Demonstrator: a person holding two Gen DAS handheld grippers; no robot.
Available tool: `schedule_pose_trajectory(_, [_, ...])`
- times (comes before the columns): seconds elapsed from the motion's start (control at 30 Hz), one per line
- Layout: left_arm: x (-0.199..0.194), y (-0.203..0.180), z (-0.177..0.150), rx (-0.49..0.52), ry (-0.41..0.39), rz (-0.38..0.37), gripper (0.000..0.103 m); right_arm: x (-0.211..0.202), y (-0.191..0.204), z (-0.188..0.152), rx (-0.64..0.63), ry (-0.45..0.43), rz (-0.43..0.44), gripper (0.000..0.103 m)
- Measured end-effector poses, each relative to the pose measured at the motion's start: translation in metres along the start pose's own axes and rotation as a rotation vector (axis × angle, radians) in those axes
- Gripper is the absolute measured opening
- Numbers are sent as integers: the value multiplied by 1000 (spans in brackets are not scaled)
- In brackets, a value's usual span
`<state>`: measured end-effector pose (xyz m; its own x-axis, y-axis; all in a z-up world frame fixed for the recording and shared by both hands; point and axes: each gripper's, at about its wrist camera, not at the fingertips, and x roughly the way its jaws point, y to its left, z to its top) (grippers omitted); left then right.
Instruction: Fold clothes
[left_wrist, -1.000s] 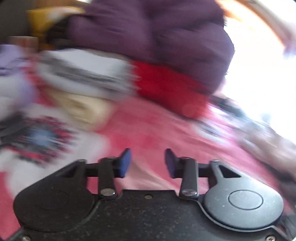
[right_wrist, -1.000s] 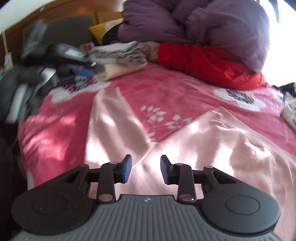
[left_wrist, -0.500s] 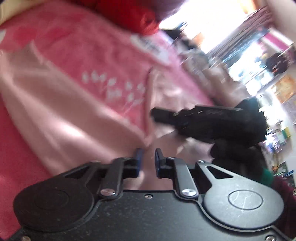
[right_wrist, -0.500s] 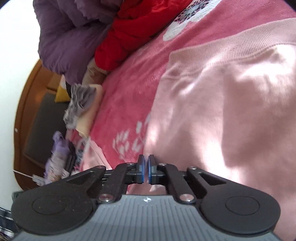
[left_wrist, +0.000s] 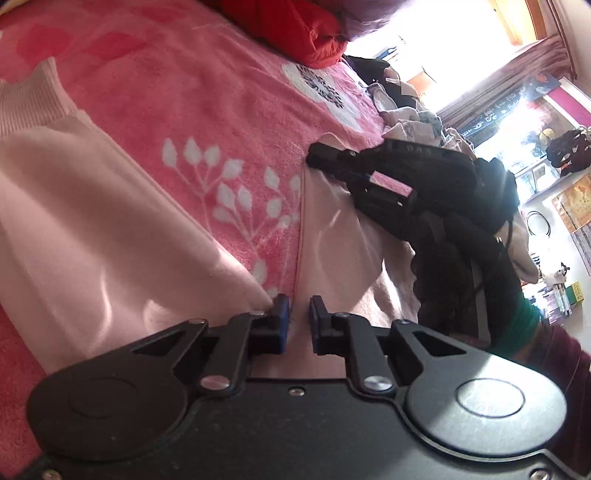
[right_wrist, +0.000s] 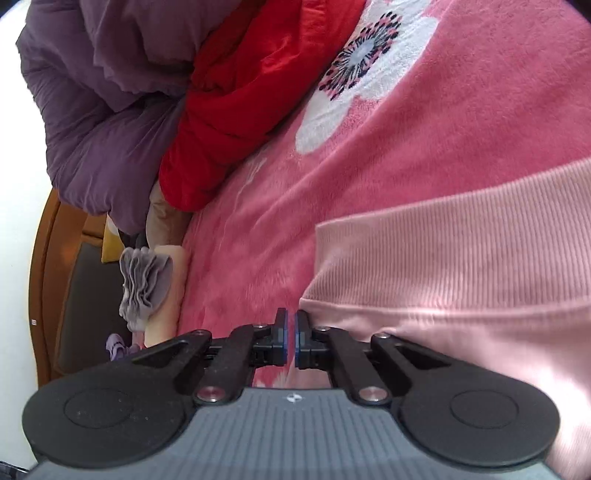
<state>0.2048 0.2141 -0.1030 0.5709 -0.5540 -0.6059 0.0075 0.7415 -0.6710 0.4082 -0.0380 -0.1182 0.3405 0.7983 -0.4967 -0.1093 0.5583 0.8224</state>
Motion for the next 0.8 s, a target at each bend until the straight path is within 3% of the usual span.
schedule_pose_trajectory(0.13, [-4, 3, -1, -8, 7, -1, 12, 1, -12, 12, 91, -72, 29, 0])
schedule_pose_trajectory(0.23, [-10, 3, -2, -4, 6, -9, 12, 3, -14, 18, 113, -115, -20, 0])
schedule_pose_trajectory(0.33, [-32, 6, 2, -10, -36, -68, 15, -5, 5, 21, 82, -167, -9, 13])
schedule_pose_trajectory(0.37, [-47, 10, 7, -14, -83, -93, 21, -10, 12, 20, 65, -184, 6, 15])
schedule_pose_trajectory(0.4, [-65, 17, 13, -19, -143, -104, 33, -17, 22, 18, 29, -190, 28, 18])
schedule_pose_trajectory(0.43, [-86, 26, 18, -30, -222, -86, 40, -23, 34, 12, -28, -184, 32, 31])
schedule_pose_trajectory(0.47, [-105, 36, 21, -41, -300, -40, 44, -30, 48, 1, -109, -172, 20, 39])
schedule_pose_trajectory(0.53, [-136, 57, 26, -72, -432, 77, 44, -44, 77, -32, -310, -145, -28, 39])
schedule_pose_trajectory(0.63, [-159, 87, 27, -184, -530, 217, 42, -67, 103, -102, -566, -128, -113, 38])
schedule_pose_trajectory(0.7, [-161, 98, 26, -227, -519, 264, 42, -76, 115, -149, -697, -129, -168, 38])
schedule_pose_trajectory(0.8, [-149, 97, 24, -211, -457, 325, 41, -72, 131, -216, -873, -134, -255, 37])
